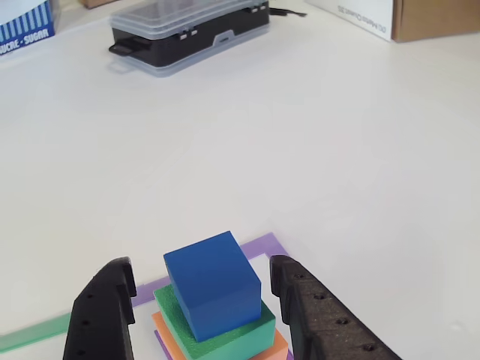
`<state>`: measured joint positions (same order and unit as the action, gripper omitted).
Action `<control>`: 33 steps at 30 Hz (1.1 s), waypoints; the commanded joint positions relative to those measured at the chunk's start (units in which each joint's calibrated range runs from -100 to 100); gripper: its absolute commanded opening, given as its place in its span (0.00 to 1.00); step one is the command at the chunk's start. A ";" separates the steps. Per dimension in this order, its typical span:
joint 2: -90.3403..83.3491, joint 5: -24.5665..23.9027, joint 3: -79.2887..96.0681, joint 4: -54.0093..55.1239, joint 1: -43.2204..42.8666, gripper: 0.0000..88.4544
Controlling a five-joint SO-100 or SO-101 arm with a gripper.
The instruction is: Tower of hanoi
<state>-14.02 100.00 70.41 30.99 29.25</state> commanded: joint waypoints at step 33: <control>-0.96 0.00 -2.12 0.62 -1.08 0.07</control>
<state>-12.51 99.22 70.41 31.46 29.25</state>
